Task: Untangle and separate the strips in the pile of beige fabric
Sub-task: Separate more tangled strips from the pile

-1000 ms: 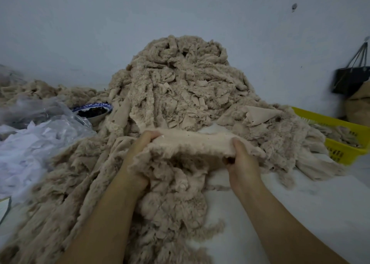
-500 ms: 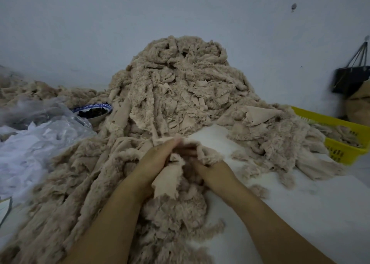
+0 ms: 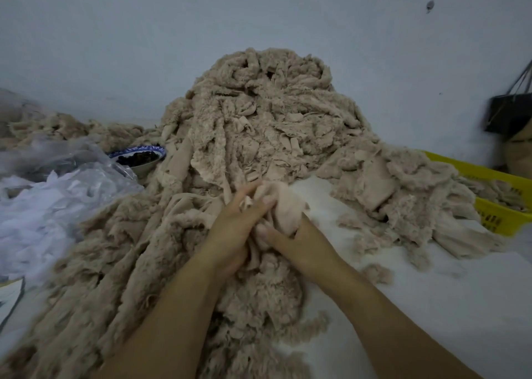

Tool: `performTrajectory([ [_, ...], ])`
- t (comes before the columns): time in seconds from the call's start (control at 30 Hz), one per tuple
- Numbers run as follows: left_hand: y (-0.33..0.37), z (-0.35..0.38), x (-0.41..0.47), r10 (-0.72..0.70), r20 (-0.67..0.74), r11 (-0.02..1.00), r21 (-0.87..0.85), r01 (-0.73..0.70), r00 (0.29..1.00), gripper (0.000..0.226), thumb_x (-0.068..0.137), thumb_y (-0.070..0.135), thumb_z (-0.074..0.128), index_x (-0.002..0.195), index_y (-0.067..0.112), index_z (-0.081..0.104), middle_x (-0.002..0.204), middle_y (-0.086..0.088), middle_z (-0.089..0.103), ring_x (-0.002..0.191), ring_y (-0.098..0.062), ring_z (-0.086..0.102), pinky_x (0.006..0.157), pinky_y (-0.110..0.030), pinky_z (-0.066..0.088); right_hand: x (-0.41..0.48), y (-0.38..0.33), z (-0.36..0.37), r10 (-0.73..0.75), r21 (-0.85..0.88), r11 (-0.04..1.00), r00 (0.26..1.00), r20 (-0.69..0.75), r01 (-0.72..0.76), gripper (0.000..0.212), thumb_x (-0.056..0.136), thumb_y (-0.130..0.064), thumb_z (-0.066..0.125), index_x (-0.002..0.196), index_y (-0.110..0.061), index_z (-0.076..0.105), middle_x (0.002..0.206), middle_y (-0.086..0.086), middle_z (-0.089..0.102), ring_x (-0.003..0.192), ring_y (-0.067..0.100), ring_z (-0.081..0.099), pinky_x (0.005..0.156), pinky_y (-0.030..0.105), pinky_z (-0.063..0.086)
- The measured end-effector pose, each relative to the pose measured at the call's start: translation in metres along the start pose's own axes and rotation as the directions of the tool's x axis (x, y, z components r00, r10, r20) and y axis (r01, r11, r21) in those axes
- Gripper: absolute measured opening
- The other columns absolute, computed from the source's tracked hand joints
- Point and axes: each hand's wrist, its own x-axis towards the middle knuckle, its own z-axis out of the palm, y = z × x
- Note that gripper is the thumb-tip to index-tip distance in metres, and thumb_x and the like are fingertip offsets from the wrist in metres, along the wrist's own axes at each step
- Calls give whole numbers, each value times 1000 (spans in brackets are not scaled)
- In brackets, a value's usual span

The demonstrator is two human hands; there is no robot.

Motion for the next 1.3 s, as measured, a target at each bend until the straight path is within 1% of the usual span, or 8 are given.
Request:
performTrajectory([
  [0.2,3,-12,1,-55,56,846,532,16,997,13,91,30,69,79,30,74,70,16,67,62,1,62,58,-11,45,10,-6,-38,324,596,798,896,-303,-87,27,102,-26,53,122,-12,64,111,8,74,100,21,71,85,37,58],
  [0.43,14,-24,9,37,-71,988,150,-26,997,28,87,45,61,86,18,70,81,5,72,81,-10,69,73,-28,54,9,-13,-52,320,828,560,914,-250,31,27,102,-27,50,114,-10,68,110,7,75,95,14,72,79,28,58],
  [0.53,5,-22,2,-153,230,805,594,-13,961,46,81,73,57,109,37,65,111,22,70,103,4,65,82,-16,50,9,-12,-52,300,861,508,933,-198,19,30,101,-30,51,104,-11,74,107,8,75,93,16,72,78,28,59],
  [0.63,2,-23,2,-266,229,575,817,-36,936,49,70,76,66,98,37,70,90,19,71,77,2,64,68,-13,45,10,-12,-58,292,891,450,933,-210,60,28,100,-30,52,110,-11,70,113,9,74,97,19,73,87,33,57],
  [0.83,12,-31,9,-71,-69,988,134,80,995,14,84,8,69,91,20,68,90,-12,71,75,-19,69,64,-31,56,12,-5,-65,296,936,329,928,-226,123,29,99,-26,50,122,-12,61,113,8,74,104,19,71,78,35,61],
  [1.0,29,-49,11,-109,-74,879,-474,61,991,24,81,10,67,103,17,73,86,-6,73,77,-17,69,83,-35,59,14,-3,-66,293,949,269,925,-243,164,32,101,-22,43,126,-8,58,116,12,72,104,23,71,73,36,61],
  [1.17,29,-46,8,-147,-42,861,-497,107,988,32,84,22,67,115,17,68,94,-6,71,94,-20,68,89,-38,57,14,0,-64,274,934,335,936,-223,125,36,100,-25,42,127,-8,58,121,10,70,112,24,68,83,37,58],
  [1.3,30,-42,6,-104,-43,884,-462,73,994,54,85,22,67,137,15,56,99,-7,73,88,-21,72,81,-37,60,11,-4,-48,262,391,908,934,-244,-152,52,101,-58,35,128,-20,58,134,-3,59,125,15,55,102,37,45],
])
